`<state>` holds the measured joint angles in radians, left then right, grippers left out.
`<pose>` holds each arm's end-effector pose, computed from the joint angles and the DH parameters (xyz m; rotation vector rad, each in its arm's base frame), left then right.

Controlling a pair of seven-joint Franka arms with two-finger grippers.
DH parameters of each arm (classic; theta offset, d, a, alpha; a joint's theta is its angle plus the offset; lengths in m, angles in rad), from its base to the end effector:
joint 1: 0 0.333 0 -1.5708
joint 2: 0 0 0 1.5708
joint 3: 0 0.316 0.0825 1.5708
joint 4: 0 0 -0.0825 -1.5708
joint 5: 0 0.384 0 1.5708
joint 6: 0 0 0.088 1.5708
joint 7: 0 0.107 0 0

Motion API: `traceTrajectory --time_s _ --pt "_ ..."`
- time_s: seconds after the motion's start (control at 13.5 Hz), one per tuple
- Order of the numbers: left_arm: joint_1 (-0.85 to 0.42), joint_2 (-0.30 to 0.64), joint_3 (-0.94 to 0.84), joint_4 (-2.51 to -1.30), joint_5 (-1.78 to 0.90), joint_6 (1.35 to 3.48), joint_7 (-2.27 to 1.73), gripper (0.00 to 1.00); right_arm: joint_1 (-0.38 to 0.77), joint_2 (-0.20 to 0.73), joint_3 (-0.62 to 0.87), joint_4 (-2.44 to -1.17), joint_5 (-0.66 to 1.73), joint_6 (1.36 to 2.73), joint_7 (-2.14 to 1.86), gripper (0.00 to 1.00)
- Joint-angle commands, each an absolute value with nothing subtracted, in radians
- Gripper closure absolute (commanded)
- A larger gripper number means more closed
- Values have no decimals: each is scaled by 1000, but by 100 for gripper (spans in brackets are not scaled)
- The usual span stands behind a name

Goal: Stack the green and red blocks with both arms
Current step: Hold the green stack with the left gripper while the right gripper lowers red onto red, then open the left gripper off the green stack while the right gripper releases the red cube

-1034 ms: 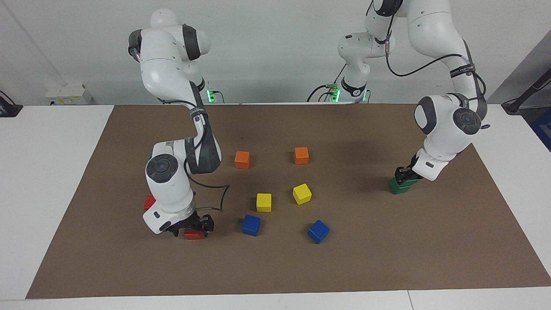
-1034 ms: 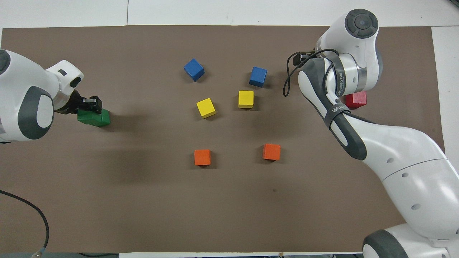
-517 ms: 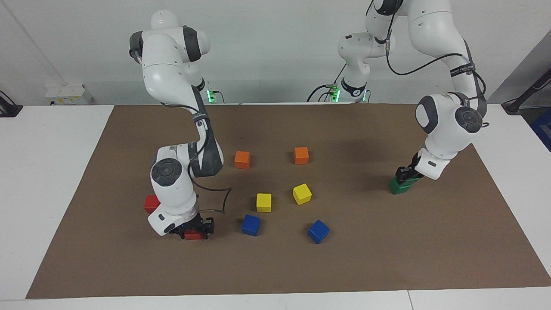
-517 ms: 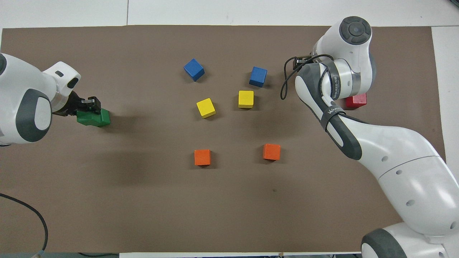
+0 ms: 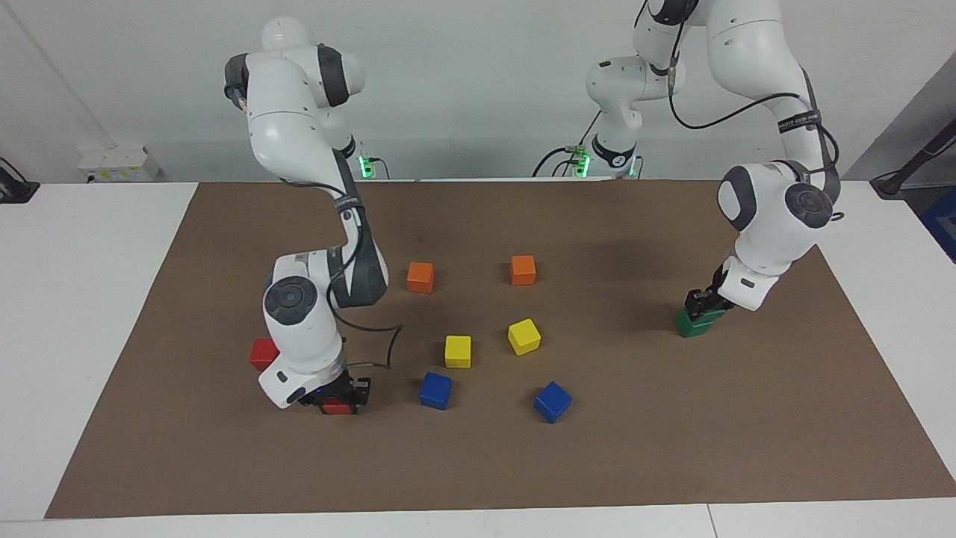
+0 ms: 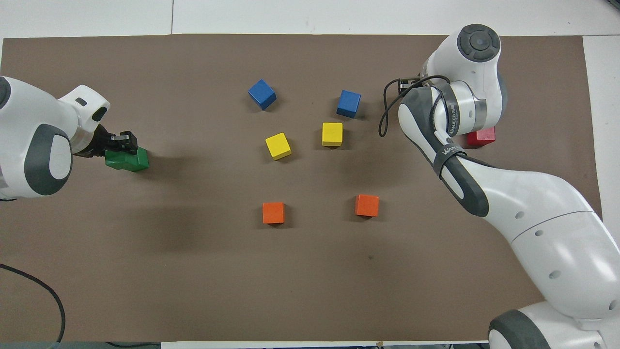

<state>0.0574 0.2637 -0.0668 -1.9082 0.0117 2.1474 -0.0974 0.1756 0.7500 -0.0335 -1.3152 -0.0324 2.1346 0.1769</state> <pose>0.6107 -0.0034 0.3586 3.1322 0.1310 -0.0380 0.7400 0.1104 0.2980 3.1005 -0.0134 0.1192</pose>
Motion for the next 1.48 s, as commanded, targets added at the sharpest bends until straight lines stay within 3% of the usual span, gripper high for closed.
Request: traceTrajectory --time_s 0.0,0.3,0.67,0.96,1.4 --pt "63 229 -69 -1957 -2 2174 -94 0 117 649 -25 -1347 -29 2002 65 100" --pt "64 200 -69 -1915 -2 2101 -95 0 29 525 -23 -1460 -26 1945 -12 100" --pt "64 33 -69 -1891 0 1869 -91 0 -37 443 -23 -1689 -17 2141 -49 100" --pt "52 -43 -69 -1901 0 1769 -87 0 -31 440 -23 -1692 -17 2141 -37 100" --pt "20 -31 -66 -1884 0 1786 -71 0 -35 433 -23 -1700 -14 2143 -32 100"
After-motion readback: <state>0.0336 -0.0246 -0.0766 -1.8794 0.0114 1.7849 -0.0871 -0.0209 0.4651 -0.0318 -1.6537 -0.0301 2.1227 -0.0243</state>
